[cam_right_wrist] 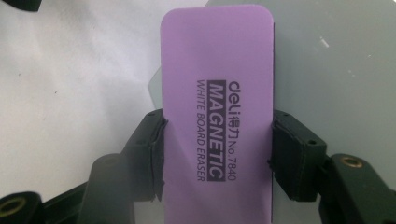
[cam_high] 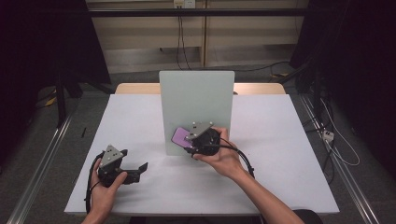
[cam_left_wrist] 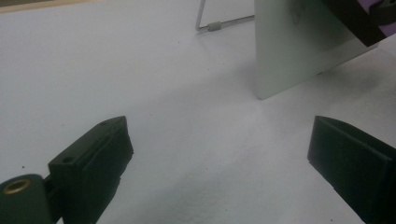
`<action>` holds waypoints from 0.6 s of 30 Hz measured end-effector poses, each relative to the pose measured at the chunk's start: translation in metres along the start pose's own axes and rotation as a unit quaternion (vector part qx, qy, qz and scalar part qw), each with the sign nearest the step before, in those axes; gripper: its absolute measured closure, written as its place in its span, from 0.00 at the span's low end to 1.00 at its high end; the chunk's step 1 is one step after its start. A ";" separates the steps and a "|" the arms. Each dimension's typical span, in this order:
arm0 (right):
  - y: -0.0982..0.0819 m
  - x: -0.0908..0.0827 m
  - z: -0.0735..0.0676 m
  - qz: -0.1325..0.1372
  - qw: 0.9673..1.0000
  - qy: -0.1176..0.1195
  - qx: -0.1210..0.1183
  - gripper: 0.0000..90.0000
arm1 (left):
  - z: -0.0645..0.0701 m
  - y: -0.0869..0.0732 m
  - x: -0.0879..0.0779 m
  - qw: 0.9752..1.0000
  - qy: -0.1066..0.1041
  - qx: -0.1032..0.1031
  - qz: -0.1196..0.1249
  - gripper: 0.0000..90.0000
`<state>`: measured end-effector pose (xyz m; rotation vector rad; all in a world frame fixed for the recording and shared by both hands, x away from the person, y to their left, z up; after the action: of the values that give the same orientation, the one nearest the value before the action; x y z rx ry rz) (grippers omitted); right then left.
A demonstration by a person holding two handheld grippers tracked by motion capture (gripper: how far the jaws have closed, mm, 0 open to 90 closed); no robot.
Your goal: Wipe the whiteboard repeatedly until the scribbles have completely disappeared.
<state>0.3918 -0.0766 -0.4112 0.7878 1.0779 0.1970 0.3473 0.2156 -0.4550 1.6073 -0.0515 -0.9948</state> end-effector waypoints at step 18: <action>0.042 -0.016 0.021 0.040 0.999 -0.016 0.017 0.46 | -0.001 0.000 0.000 1.000 -0.002 -0.004 0.003 0.06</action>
<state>0.4114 -0.0650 -0.3674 0.8631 1.0227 0.2341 0.3479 0.2166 -0.4552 1.5965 -0.0548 -0.9934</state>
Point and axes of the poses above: each handheld gripper's, and its own axes: x roughly forward along the jaws, y roughly out of its top, z roughly to its right, the point moved 2 cm from there along x, roughly forward along the jaws, and after that the axes turned 2 degrees about -z, right-handed, at the moved point
